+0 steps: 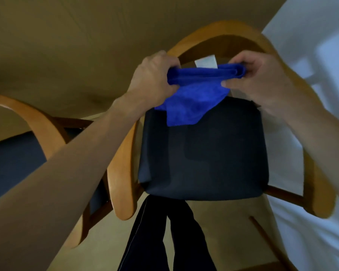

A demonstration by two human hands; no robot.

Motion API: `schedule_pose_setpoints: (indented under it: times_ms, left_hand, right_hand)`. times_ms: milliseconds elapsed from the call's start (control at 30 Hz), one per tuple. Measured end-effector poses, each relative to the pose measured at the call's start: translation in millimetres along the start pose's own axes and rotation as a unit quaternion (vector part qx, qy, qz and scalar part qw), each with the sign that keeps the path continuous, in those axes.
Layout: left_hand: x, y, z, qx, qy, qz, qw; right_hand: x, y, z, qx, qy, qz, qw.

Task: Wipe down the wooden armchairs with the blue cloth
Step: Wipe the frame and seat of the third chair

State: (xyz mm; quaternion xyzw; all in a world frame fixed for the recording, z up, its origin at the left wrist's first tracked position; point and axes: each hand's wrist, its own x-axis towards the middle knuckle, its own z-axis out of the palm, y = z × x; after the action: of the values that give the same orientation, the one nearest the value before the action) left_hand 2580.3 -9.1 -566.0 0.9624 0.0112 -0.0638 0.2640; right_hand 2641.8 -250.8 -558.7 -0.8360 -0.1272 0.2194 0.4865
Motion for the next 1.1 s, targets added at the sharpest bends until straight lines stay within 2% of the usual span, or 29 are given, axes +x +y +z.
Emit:
schedule_pose_setpoints:
  times_ms: [100,167,300,433,500,633,800,967,1100]
  left_hand:
    - [-5,3,17,-0.004,-0.013,0.017,1.0]
    - [-19,1,36,0.001,-0.047,0.018,0.999]
    - [-71,-4,88,0.037,-0.183,-0.006,0.982]
    - [-129,-6,132,0.019,-0.362,-0.024,0.932]
    - [-153,-6,146,0.011,-0.415,-0.018,0.91]
    - [-162,-8,159,0.01,-0.39,-0.041,0.92]
    - [-114,-27,166,0.043,-0.294,-0.111,0.948]
    - [-76,-49,182,0.095,-0.261,-0.148,0.949]
    - [-65,-63,204,0.142,-0.266,-0.139,0.943]
  right_hand:
    - [-10,11,3,-0.038,0.05,-0.001,0.998]
    - [-26,23,12,-0.085,0.037,0.017,0.996]
    - [-77,62,42,-0.156,-0.07,0.07,0.983]
    - [-138,105,74,-0.136,-0.202,0.176,0.954]
    - [-164,119,83,-0.112,-0.253,0.203,0.939]
    - [-176,132,87,-0.086,-0.265,0.212,0.937]
    - [-124,148,92,-0.102,-0.17,0.231,0.953]
    - [-66,165,123,-0.199,-0.085,0.206,0.954]
    - [-45,175,142,-0.272,-0.113,0.207,0.933]
